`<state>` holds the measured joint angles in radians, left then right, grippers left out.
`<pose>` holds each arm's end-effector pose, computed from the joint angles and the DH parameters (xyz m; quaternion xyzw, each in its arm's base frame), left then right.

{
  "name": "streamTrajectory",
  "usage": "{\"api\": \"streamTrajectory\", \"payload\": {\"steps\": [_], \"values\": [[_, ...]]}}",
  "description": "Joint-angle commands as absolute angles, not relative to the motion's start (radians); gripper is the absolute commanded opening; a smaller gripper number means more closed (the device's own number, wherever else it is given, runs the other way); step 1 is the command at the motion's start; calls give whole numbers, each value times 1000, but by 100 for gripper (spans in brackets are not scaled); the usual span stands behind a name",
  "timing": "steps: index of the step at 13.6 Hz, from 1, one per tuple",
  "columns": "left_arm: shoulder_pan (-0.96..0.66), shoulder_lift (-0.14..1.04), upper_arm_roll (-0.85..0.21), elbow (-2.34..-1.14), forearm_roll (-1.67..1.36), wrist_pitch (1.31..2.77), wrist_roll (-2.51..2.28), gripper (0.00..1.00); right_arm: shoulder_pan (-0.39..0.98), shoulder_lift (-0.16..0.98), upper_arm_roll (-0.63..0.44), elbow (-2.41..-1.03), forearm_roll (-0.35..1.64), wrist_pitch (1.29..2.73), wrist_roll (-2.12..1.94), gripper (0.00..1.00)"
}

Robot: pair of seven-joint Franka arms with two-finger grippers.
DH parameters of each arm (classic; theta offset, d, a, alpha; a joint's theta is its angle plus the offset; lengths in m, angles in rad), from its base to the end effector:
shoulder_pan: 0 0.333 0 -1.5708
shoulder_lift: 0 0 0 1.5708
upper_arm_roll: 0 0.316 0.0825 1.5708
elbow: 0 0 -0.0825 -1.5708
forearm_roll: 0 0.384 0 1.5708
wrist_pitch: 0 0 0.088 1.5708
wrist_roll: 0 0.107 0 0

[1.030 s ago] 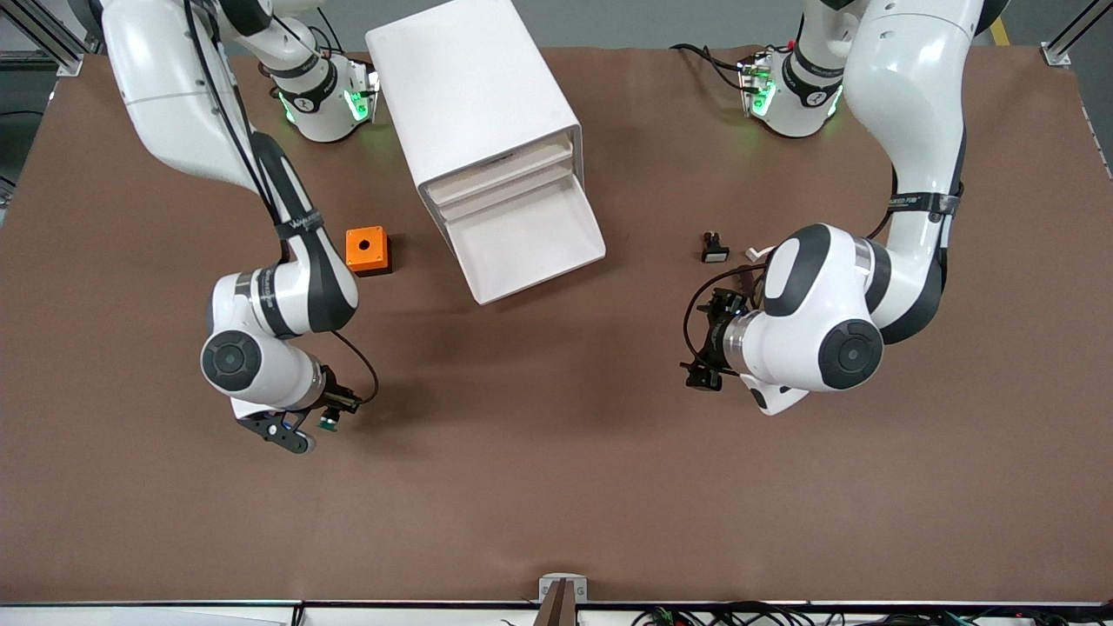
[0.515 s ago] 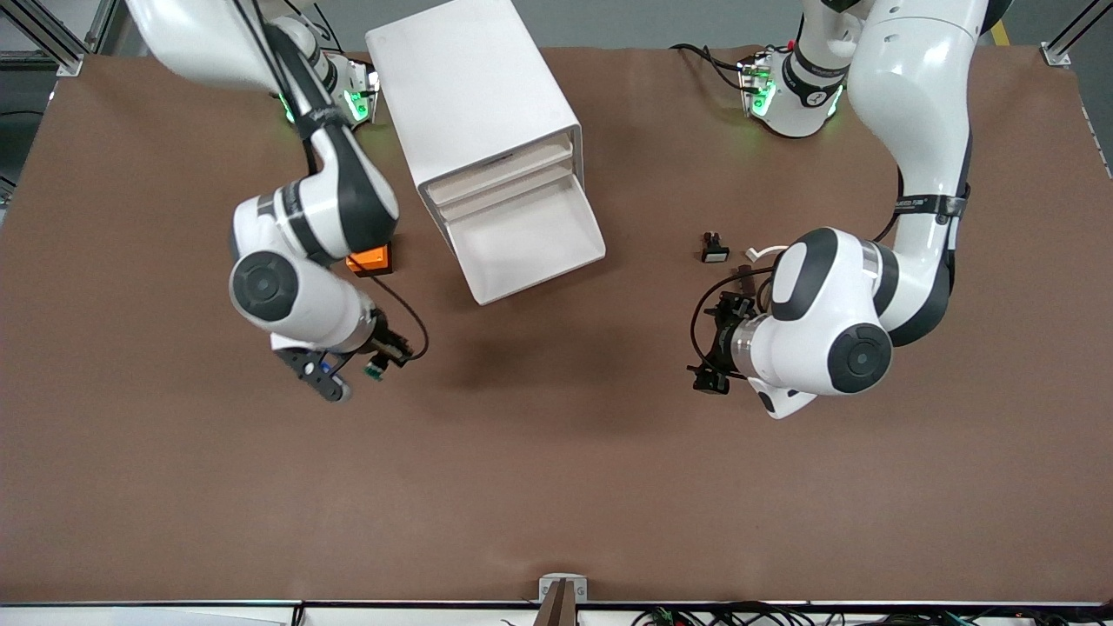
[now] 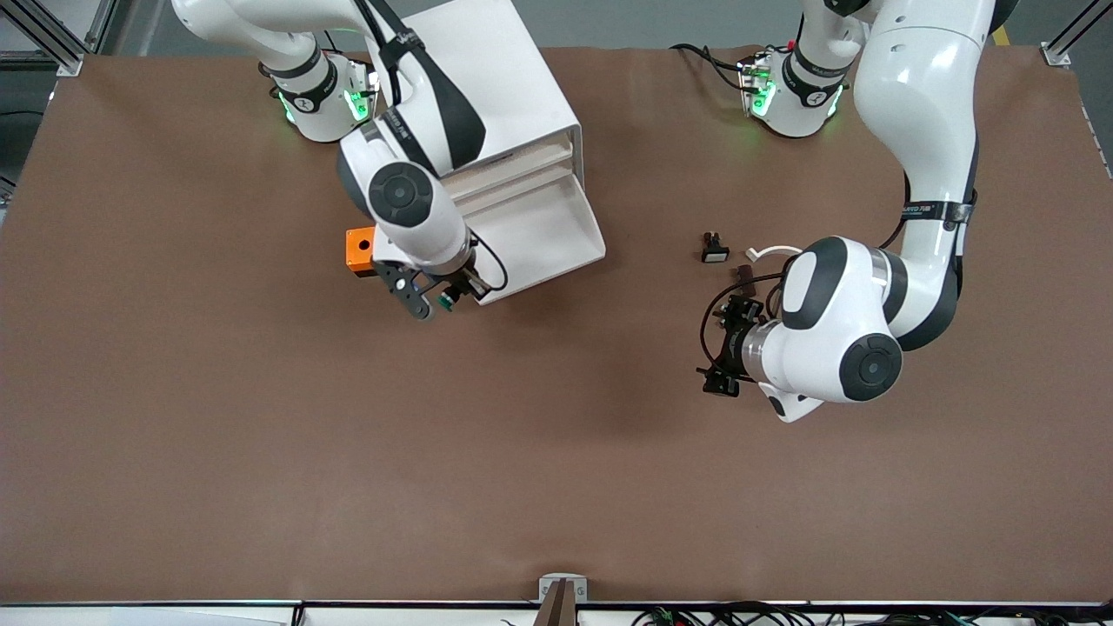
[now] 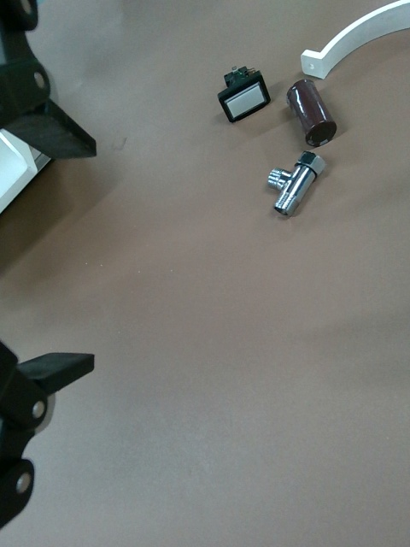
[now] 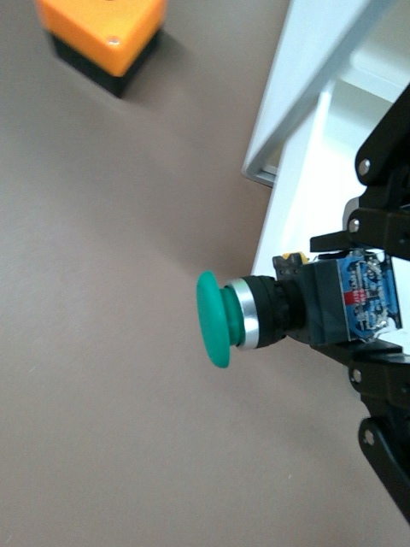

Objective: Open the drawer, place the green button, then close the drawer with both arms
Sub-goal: 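Carry the green push-button with the right gripper over the open drawer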

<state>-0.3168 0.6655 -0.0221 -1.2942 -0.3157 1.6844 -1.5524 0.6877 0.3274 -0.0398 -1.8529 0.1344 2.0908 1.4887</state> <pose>0.6553 -0.2591 0.3394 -0.7796 -0.5904 0.2083 0.0165 0.4897 0.3806 0.3395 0.8960 -0.4391 -0.0654 0.0146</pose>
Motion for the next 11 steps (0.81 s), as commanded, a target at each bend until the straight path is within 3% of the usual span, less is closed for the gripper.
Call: {"api": "streamTrajectory", "payload": {"steps": [1,11], "values": [[-313,649,-23,-1304,-296,1669,-1545,100,755,275,-51,-1942,144,2151,1658,0],[-318,649,-23,-1301,-296,1669,-1546,100,896,328,-52,-1960,144,2316,1905,0]]}}
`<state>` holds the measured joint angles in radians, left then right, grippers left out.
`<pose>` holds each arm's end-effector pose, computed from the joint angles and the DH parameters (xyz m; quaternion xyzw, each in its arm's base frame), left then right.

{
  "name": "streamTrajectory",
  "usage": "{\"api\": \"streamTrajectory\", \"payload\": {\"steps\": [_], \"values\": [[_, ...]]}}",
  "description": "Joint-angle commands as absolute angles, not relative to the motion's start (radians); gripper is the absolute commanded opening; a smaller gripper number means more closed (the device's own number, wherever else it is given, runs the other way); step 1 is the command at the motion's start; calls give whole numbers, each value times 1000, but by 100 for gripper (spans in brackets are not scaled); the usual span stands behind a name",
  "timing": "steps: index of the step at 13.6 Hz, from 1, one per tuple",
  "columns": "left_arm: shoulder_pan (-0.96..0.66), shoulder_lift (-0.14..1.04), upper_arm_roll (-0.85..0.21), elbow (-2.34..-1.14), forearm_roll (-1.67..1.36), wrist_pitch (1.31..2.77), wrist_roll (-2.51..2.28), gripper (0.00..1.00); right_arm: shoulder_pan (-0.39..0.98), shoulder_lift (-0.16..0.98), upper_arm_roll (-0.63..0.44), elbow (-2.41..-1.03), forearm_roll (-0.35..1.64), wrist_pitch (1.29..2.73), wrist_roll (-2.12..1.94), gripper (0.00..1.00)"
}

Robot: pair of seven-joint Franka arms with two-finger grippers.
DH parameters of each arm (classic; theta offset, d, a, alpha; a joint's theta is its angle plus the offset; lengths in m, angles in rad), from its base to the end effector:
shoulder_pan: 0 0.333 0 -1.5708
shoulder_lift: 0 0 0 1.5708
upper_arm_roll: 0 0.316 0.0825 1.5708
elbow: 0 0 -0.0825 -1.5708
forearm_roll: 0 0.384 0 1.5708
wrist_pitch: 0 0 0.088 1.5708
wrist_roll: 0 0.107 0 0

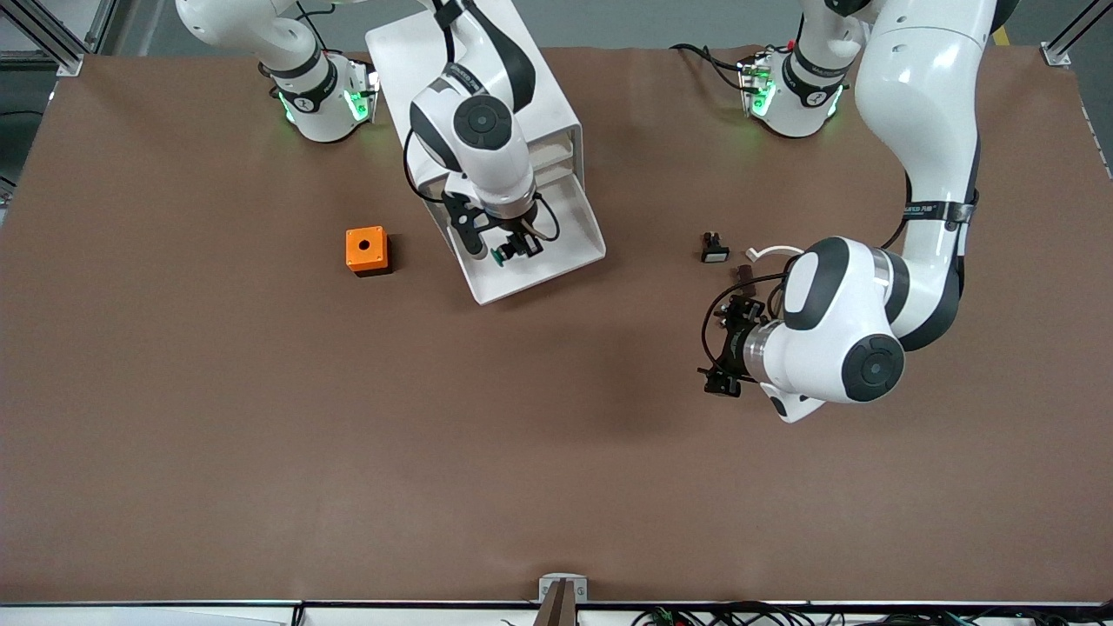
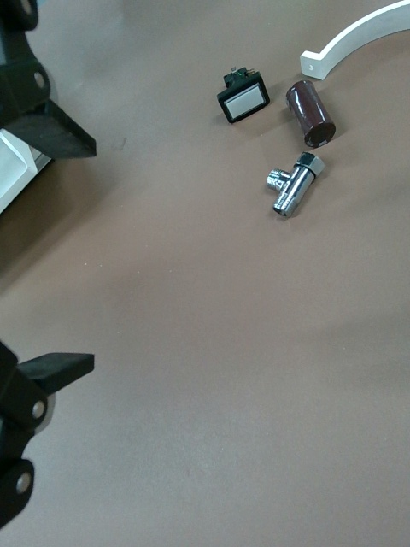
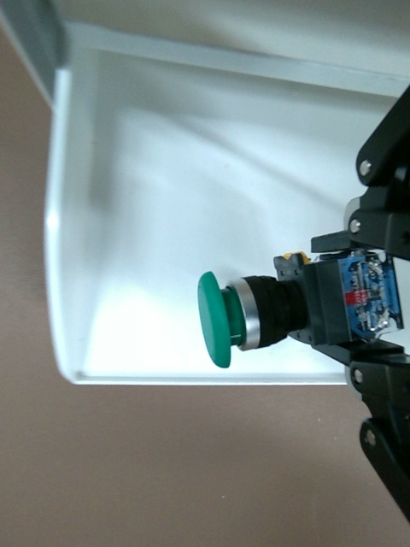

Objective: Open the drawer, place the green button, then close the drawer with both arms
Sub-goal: 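Lower the push-button into the drawer and open the right gripper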

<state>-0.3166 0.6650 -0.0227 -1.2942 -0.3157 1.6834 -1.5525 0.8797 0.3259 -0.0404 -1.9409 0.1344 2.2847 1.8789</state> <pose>0.6551 -0.2593 0.3397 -0.7797 -0.5901 0.2086 0.0167 0.4090 0.4619 0.3179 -0.8452 0.5325 0.0418 0.0185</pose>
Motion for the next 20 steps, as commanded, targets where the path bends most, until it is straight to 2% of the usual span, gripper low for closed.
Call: {"api": "streamTrajectory", "payload": {"steps": [1,8,10,11,12,13,18,20], "values": [[-318,649,-23,-1299,-296,1669,-1546,100,896,334,-52,-1959,144,2318,1905,0],[-324,652,-23,-1301,-295,1677,-1537,100,908,364,-52,-1953,143,2316,1921,1],[-313,647,-25,-1299,-296,1672,-1513,100,911,370,-52,-1948,140,2316,1921,5],[-313,649,-25,-1301,-295,1672,-1511,100,914,371,-52,-1948,138,2315,1919,26],[-316,649,-23,-1304,-295,1672,-1509,100,916,374,-52,-1948,134,2315,1919,69],[-314,649,-25,-1302,-295,1672,-1508,100,916,382,-54,-1941,130,2313,1919,100],[-328,649,-25,-1304,-295,1672,-1464,100,904,397,-55,-1882,121,2304,1895,100],[-331,649,-28,-1307,-295,1671,-1412,99,872,396,-58,-1818,121,2234,1824,100]]}}
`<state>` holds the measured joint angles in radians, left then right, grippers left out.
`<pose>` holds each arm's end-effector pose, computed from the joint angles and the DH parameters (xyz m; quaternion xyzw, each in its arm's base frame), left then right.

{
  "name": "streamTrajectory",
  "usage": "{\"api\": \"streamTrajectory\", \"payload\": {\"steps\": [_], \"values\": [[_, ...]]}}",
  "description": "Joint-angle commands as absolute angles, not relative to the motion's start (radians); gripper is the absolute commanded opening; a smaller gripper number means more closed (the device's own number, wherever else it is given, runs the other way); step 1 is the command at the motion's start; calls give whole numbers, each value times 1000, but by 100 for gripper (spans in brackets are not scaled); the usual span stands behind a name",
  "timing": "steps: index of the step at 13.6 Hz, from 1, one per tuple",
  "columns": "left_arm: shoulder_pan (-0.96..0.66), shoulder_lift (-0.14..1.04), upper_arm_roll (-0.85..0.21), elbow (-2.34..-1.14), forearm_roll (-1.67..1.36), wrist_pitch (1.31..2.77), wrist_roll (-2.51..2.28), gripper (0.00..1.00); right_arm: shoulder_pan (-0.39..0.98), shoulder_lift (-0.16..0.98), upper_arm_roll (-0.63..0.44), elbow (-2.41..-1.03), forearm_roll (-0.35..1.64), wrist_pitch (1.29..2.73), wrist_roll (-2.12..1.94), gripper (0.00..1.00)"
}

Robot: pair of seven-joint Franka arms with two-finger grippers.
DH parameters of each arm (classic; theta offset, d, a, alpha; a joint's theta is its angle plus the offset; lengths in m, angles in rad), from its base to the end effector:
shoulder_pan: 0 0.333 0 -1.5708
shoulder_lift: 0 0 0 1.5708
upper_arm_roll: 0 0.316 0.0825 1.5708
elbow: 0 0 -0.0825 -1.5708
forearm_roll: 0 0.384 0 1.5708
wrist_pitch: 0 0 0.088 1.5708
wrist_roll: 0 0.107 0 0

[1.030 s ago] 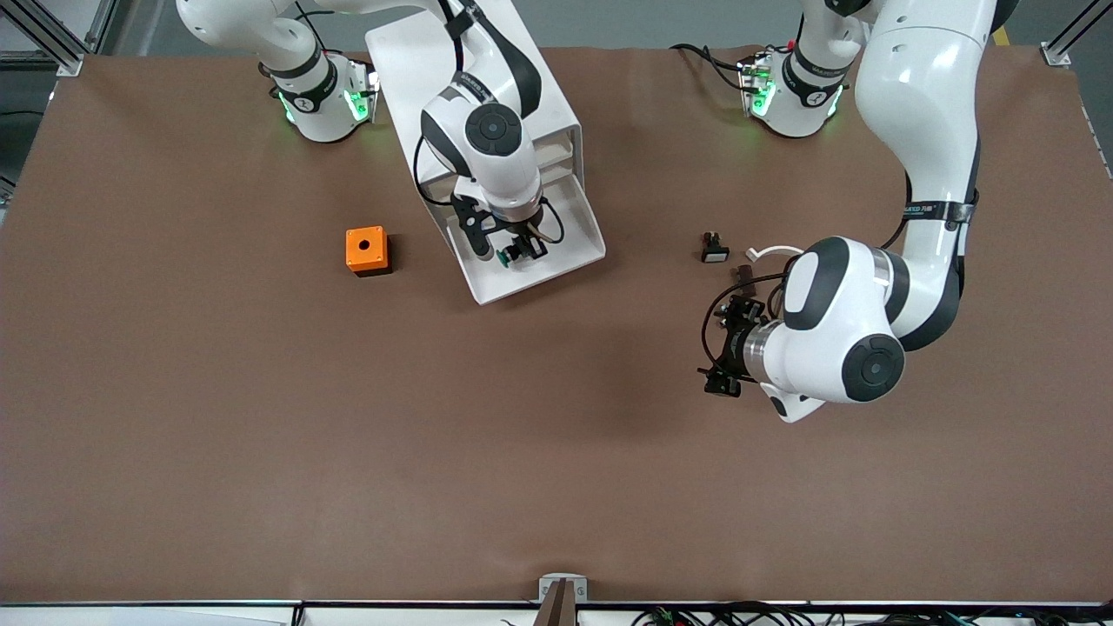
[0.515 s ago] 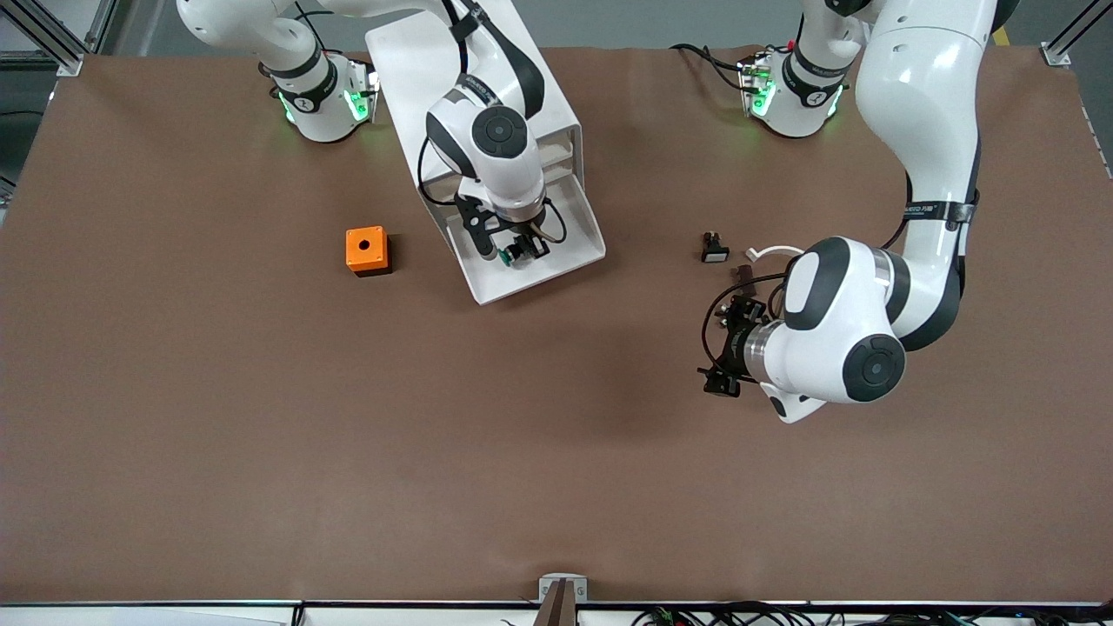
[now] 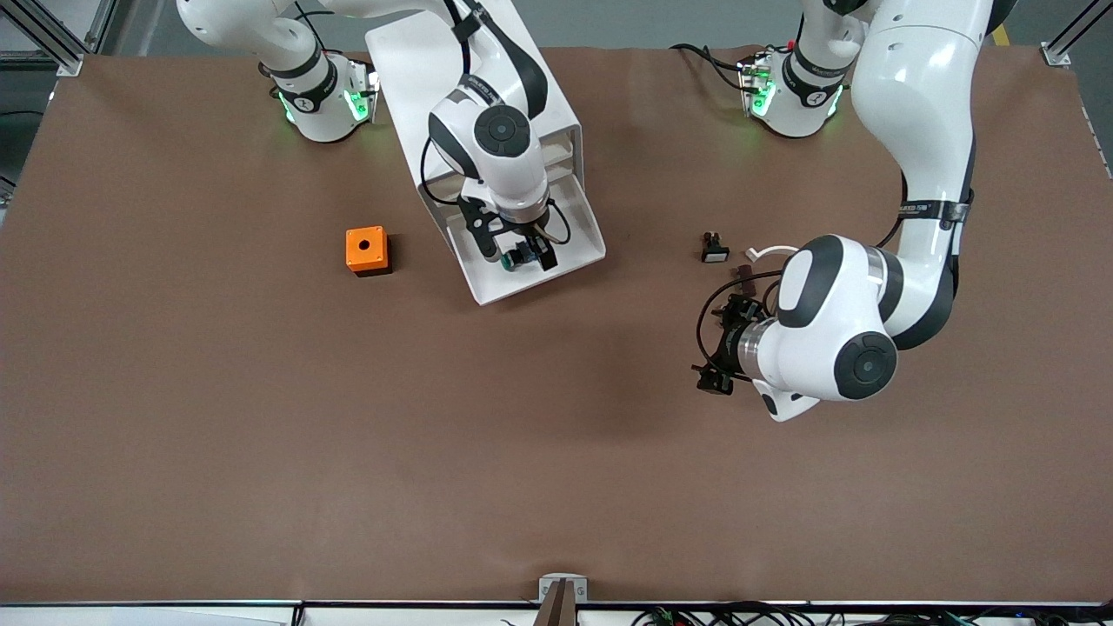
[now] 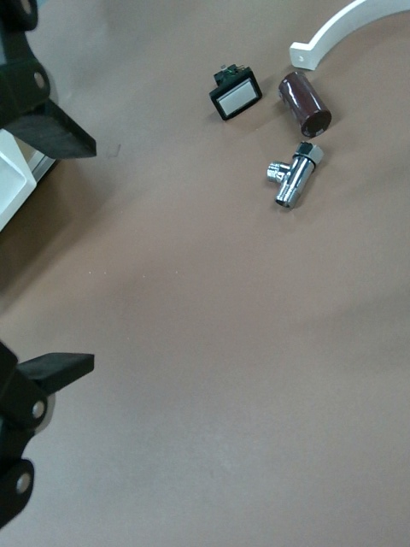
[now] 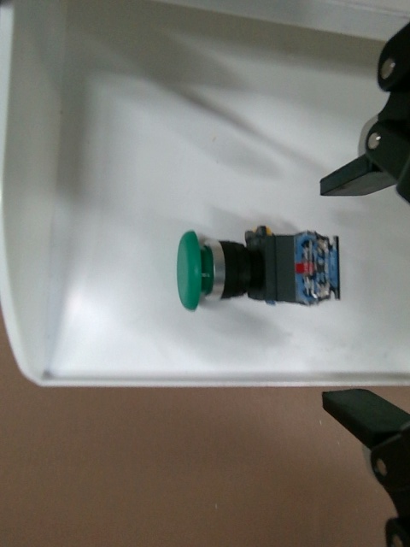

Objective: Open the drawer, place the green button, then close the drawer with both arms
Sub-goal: 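Lower the push-button into the drawer and open the right gripper, then raise the right gripper back to rest while the left gripper approaches the drawer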

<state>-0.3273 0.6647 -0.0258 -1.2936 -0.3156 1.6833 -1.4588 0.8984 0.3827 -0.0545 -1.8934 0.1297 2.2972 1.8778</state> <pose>0.6517 -0.2679 0.3402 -0.8101 -0.5474 0.2096 0.0074 0.4157 0.4744 0.3045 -0.8479 0.5286 0.0356 0.0190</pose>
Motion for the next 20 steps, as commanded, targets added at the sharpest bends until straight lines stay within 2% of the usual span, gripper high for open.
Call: {"api": "streamTrajectory", "payload": {"steps": [1,5,9,12,15,20], "values": [[-333,647,-28,-1312,-295,1669,-1378,99,842,396,-58,-1774,123,2176,1775,100],[-333,641,-29,-1318,-293,1670,-1296,99,695,388,-58,-1613,126,1941,1498,100],[-357,643,-34,-1318,-275,1678,-1249,99,510,338,-60,-1519,124,1691,1135,100],[-383,643,-34,-1318,-273,1697,-1235,99,370,284,-64,-1502,121,1615,846,100],[-409,644,-34,-1319,-272,1701,-1168,99,238,279,-81,-1410,118,1468,581,100],[-469,646,-35,-1321,-229,1709,-997,99,92,276,-84,-1394,28,1422,164,100]]}}
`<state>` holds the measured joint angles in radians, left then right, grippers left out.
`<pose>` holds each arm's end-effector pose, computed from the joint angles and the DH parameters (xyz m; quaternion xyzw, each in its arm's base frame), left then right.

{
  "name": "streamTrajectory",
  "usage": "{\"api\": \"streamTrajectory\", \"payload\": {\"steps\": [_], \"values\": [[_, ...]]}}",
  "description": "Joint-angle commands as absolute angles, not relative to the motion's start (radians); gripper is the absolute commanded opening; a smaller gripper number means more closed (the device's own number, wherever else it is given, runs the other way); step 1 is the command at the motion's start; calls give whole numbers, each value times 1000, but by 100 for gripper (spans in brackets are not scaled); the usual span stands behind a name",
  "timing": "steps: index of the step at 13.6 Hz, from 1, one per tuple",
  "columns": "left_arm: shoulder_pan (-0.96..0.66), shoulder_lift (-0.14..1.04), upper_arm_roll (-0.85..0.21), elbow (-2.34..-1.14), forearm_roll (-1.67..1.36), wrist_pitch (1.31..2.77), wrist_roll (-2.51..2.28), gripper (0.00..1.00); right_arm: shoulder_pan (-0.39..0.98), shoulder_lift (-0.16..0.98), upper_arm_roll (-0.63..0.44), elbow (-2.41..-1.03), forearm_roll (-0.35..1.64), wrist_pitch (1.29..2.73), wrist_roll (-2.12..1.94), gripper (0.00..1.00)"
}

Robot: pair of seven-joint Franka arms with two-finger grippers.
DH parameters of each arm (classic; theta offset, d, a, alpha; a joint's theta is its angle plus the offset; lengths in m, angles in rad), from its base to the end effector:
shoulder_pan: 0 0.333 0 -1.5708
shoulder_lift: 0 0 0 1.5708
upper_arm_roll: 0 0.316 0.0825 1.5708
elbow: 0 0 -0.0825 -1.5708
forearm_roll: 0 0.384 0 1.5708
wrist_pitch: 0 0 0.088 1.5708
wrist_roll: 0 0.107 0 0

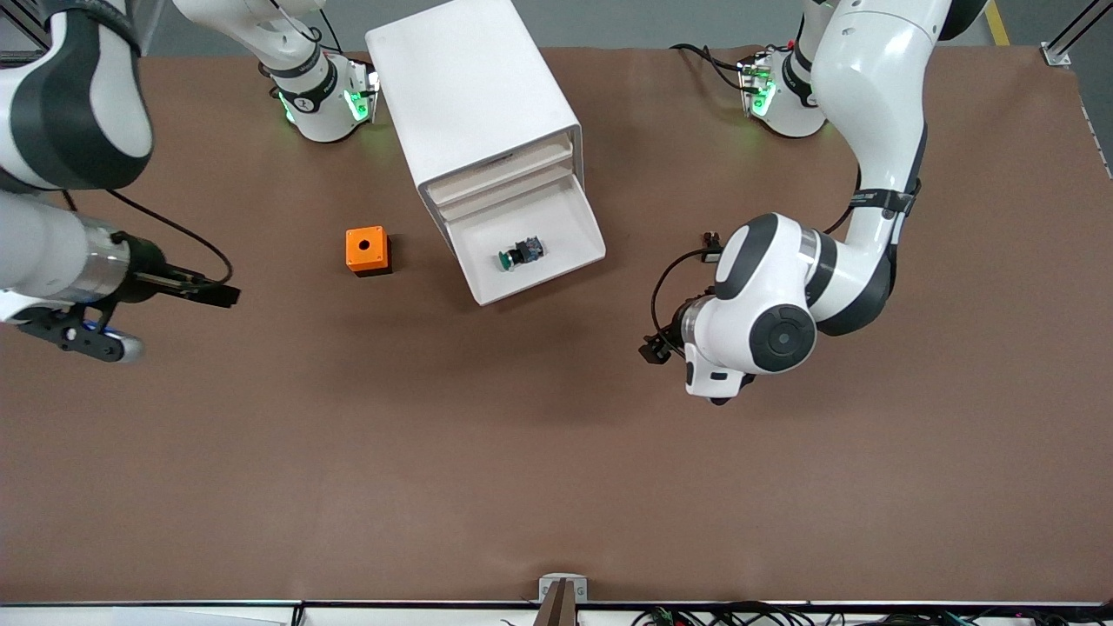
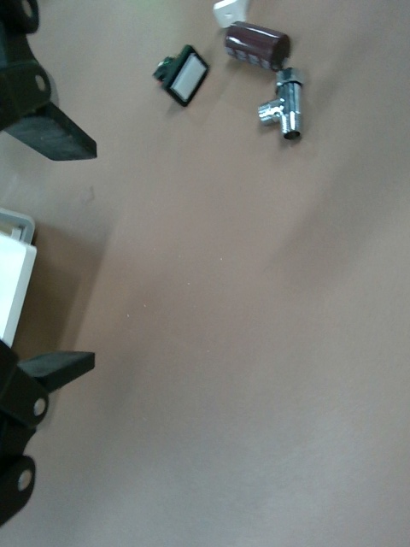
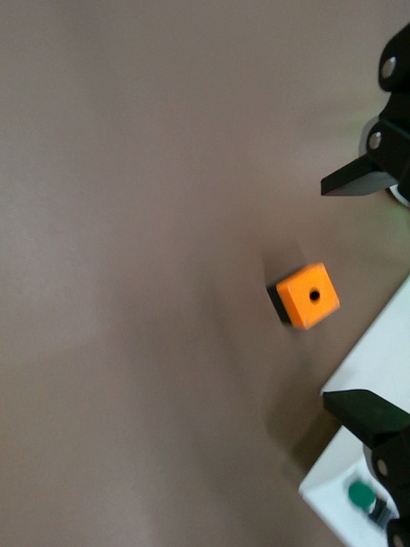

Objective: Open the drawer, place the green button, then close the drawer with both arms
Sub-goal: 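Raise the right gripper back to rest while the left gripper approaches the drawer, then push the drawer shut with the left gripper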

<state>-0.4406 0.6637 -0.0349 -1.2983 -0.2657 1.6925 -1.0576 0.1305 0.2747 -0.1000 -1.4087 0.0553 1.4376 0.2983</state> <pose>0.6167 -0.3398 0.3382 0.9292 0.3157 -0.1922 0.0081 0.6143 0.0329 0.5291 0.9836 -0.1320 -0.1226 0.0062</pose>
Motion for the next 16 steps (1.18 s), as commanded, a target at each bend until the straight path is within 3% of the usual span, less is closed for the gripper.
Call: {"api": "streamTrajectory", "payload": {"steps": [1,6,10,16], "values": [[-492,649,-35,-1321,-215,1719,-991,99,63,276,-84,-1390,22,1422,50,100],[-554,655,-41,-1408,-193,1897,-865,99,-32,278,-81,-1355,-37,1422,-120,100],[-652,689,-40,-1410,-193,2017,-833,99,-35,275,-83,-1353,-31,1414,-117,100],[-712,753,-41,-1410,-207,2072,-865,100,-43,275,-81,-1353,-28,1411,-103,100]]}}
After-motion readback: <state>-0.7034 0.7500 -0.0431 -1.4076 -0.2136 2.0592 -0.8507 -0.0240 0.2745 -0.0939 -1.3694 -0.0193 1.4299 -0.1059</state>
